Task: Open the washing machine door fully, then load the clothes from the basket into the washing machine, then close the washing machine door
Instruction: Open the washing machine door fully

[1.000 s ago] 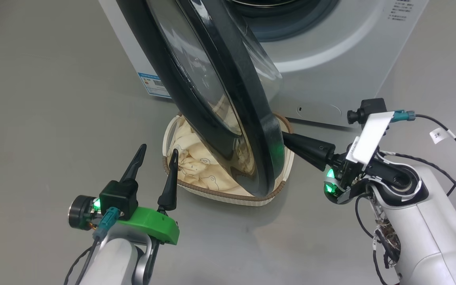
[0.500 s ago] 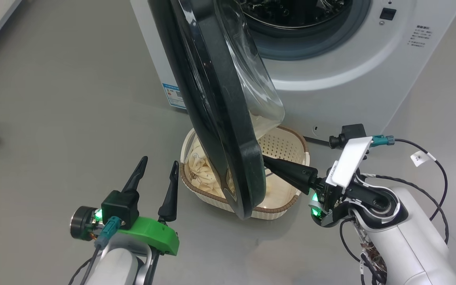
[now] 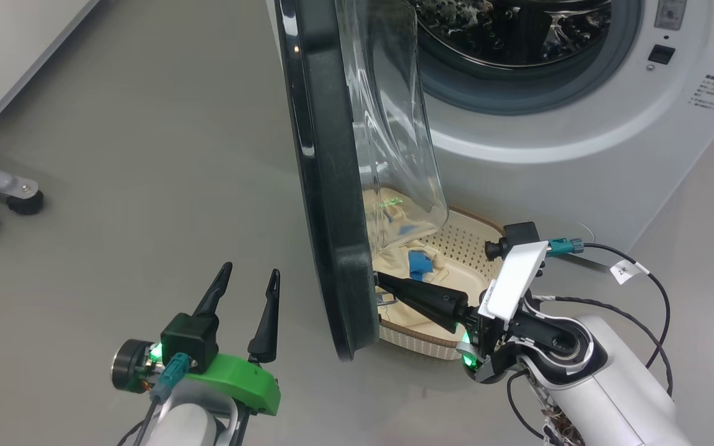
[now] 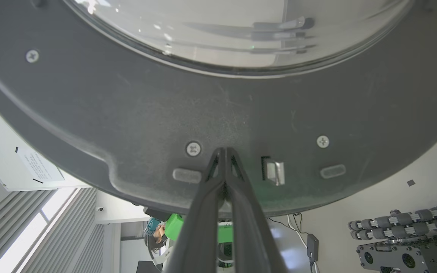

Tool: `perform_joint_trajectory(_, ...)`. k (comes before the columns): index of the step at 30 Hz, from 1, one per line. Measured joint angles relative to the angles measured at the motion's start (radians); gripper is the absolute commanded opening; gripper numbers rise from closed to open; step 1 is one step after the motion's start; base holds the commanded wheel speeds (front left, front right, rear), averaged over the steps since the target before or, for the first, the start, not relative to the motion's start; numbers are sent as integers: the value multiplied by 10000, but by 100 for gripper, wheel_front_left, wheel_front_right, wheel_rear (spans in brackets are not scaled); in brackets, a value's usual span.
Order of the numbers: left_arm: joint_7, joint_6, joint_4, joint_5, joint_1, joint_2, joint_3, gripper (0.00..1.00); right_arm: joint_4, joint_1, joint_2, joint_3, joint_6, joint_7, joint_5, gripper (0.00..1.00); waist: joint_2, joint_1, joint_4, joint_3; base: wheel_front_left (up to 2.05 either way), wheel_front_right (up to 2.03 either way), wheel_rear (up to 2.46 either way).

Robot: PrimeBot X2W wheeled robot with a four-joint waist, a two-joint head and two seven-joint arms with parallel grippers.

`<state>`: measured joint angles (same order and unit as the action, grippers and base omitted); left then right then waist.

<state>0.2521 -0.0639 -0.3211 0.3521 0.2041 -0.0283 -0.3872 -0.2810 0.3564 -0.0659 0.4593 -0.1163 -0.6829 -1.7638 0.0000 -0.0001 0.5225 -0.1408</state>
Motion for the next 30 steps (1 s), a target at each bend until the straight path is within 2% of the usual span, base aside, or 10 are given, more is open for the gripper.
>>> perform_joint_trajectory(7, 0, -8, 48, -2, -138, -27, 314, 100, 10, 12, 15, 723, 0, 301, -270, 0, 0, 0, 198, 127, 0, 0, 0)
perform_joint_trajectory(14, 0, -10, 121, -4, -214, -27, 424, 100, -33, 35, 2, 1030, 0, 656, -401, 0, 0, 0, 215, 143, 0, 0, 0)
perform_joint_trajectory(30, 0, -10, 161, -31, -251, -27, 562, 100, -180, 203, 17, 882, -2, 1791, -581, 0, 0, 1, 164, 189, 0, 0, 0)
